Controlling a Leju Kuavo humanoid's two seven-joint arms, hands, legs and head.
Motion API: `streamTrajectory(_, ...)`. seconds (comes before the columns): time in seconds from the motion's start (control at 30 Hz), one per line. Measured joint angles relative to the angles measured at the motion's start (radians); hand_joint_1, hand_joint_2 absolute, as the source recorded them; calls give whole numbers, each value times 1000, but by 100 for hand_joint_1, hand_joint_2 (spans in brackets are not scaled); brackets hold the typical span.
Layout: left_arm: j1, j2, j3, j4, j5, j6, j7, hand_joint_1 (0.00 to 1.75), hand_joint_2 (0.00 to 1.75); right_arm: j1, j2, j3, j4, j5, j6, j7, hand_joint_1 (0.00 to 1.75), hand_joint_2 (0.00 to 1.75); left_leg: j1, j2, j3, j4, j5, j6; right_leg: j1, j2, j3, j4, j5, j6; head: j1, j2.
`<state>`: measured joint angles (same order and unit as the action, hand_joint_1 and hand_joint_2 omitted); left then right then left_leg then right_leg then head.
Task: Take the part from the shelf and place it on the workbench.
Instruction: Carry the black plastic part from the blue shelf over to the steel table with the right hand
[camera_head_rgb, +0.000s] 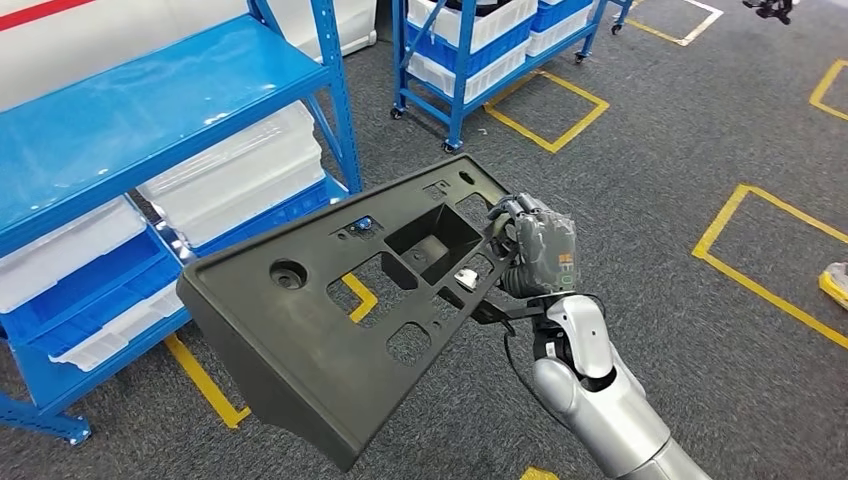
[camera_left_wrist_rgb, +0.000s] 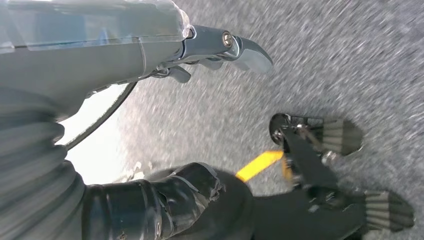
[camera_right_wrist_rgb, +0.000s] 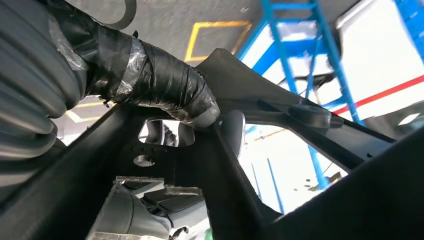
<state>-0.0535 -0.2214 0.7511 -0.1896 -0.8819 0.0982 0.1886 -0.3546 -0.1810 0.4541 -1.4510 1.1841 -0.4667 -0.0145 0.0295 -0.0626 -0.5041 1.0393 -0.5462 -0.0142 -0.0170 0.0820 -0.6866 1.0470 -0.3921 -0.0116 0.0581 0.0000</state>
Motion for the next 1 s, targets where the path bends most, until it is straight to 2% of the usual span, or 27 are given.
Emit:
streamTrajectory(0.03,-1,0,0,0,0,-1,-2,0,175,3,-7,-6,-8,-1,4,-3,175,175,-1,-13,7,-15,-3,3,0,13,-8,2,9,7,0,0)
streamTrajectory(0.1,-4,0,0,0,0,-1,-6,0,175,11,-23,-14,-17,-2,9,-6,175,175,-4,3,2,-16,8,13,-1,35,-15,-4,28,22,0,0)
streamTrajectory(0.13,-5,1,0,0,0,-2,-9,0,175,14,-31,-18,-19,-3,11,-7,175,175,-4,17,-1,-18,16,21,-1,30,-18,-4,26,27,1,0)
streamTrajectory(0.17,-6,1,0,0,0,-1,-11,0,175,15,-37,-22,-21,-3,13,-7,175,175,-4,32,-7,-21,25,31,-1,11,-25,11,5,31,1,0)
streamTrajectory(0.2,-7,1,0,0,0,-1,-13,0,175,16,-42,-26,-22,-4,15,-7,175,175,-4,47,-16,-24,36,41,-1,-16,-37,46,-35,34,2,0)
streamTrajectory(0.23,-7,1,0,0,0,0,-14,0,175,16,-44,-29,-23,-4,16,-8,175,175,-8,62,-27,-24,45,49,-1,-45,-52,100,-87,36,2,0)
streamTrajectory(0.27,-7,1,0,0,0,1,-15,0,175,16,-45,-32,-24,-5,17,-9,175,175,-12,76,-40,-24,55,55,-3,-63,-67,165,-137,39,2,0)
streamTrajectory(0.3,-7,1,0,0,-1,2,-15,0,175,17,-45,-34,-25,-5,17,-9,175,175,-16,90,-54,-23,64,58,-5,-70,-78,226,-168,41,2,0)
streamTrajectory(0.33,-7,1,0,0,-3,4,-15,0,175,20,-47,-35,-25,-5,17,-10,175,175,-19,104,-68,-22,73,59,-7,-73,-78,269,-173,44,2,0)
streamTrajectory(0.37,-8,2,0,0,-4,5,-15,0,175,23,-48,-36,-25,-5,17,-11,175,175,-21,118,-82,-21,82,58,-8,-76,-64,283,-157,45,2,0)
streamTrajectory(0.4,-8,2,0,0,-6,6,-14,0,175,26,-49,-38,-25,-4,17,-12,175,175,-24,131,-96,-20,91,57,-9,-82,-33,266,-130,45,2,0)
streamTrajectory(0.43,-9,2,0,0,-7,7,-13,0,175,28,-50,-40,-27,-3,16,-13,175,175,-26,143,-107,-19,99,55,-8,-95,17,216,-106,42,2,0)
streamTrajectory(0.47,-10,2,0,0,-8,7,-12,0,175,28,-50,-42,-30,0,16,-15,175,175,-28,152,-115,-19,106,52,-5,-117,77,142,-104,37,1,0)
streamTrajectory(0.5,-10,2,0,0,-8,7,-12,0,175,27,-50,-44,-34,4,15,-15,175,175,-30,162,-119,-18,113,48,1,-138,131,66,-115,30,1,0)
streamTrajectory(0.53,-11,1,0,0,-8,7,-11,0,175,26,-51,-46,-39,8,14,-16,175,175,-30,172,-120,-20,121,43,9,-154,170,8,-128,23,1,0)
streamTrajectory(0.57,-11,0,0,0,-8,7,-11,0,175,26,-52,-48,-43,12,13,-16,175,175,-28,182,-120,-23,129,36,17,-159,188,-28,-138,17,1,0)
streamTrajectory(0.6,-12,-1,0,0,-8,7,-10,0,175,25,-54,-50,-45,15,12,-16,175,175,-25,192,-120,-26,138,30,23,-152,187,-44,-133,10,1,0)
streamTrajectory(0.63,-12,-1,0,0,-8,7,-9,0,175,26,-56,-53,-47,18,12,-16,175,175,-21,190,-121,-26,139,22,24,-143,181,-48,-121,2,2,0)
streamTrajectory(0.67,-12,-2,0,0,-8,7,-9,0,175,25,-58,-55,-48,19,11,-16,175,175,-19,173,-127,-18,125,16,23,-134,173,-54,-109,-8,1,0)
streamTrajectory(0.7,-11,-2,0,0,-8,7,-9,0,175,25,-58,-57,-49,20,11,-16,175,175,-18,145,-136,6,93,12,20,-125,163,-59,-96,-18,1,0)
streamTrajectory(0.77,-8,-2,0,0,-8,7,-9,0,175,23,-58,-58,-50,21,10,-16,175,175,-18,85,-163,107,-6,9,20,-104,134,-57,-70,-33,-1,0)
streamTrajectory(0.8,-6,-2,0,0,-8,8,-9,0,175,23,-58,-58,-50,21,10,-16,175,175,-18,73,-177,175,-47,10,21,-92,116,-53,-58,-36,-1,0)
streamTrajectory(0.83,-6,-1,0,0,-8,8,-8,0,175,24,-57,-58,-50,21,10,-16,175,175,-18,68,-184,229,-66,11,23,-78,96,-49,-46,-37,-1,0)
streamTrajectory(0.87,-6,-1,0,0,-8,8,-8,0,175,26,-57,-58,-50,21,10,-16,175,175,-19,67,-178,259,-63,13,25,-63,75,-42,-34,-36,-1,0)
streamTrajectory(0.9,-6,-1,0,0,-8,8,-8,0,175,26,-57,-58,-50,21,10,-16,175,175,-19,64,-156,249,-39,15,25,-50,56,-35,-24,-35,-1,0)
streamTrajectory(0.93,-6,-1,0,0,-8,8,-8,0,175,27,-57,-58,-50,21,10,-16,175,175,-19,59,-121,210,-10,19,25,-37,39,-28,-15,-33,-1,0)
streamTrajectory(1.0,-8,0,0,0,-8,9,-9,0,175,27,-58,-58,-51,21,10,-16,175,175,-18,19,-27,71,6,28,24,-13,8,-10,0,-25,-1,0)
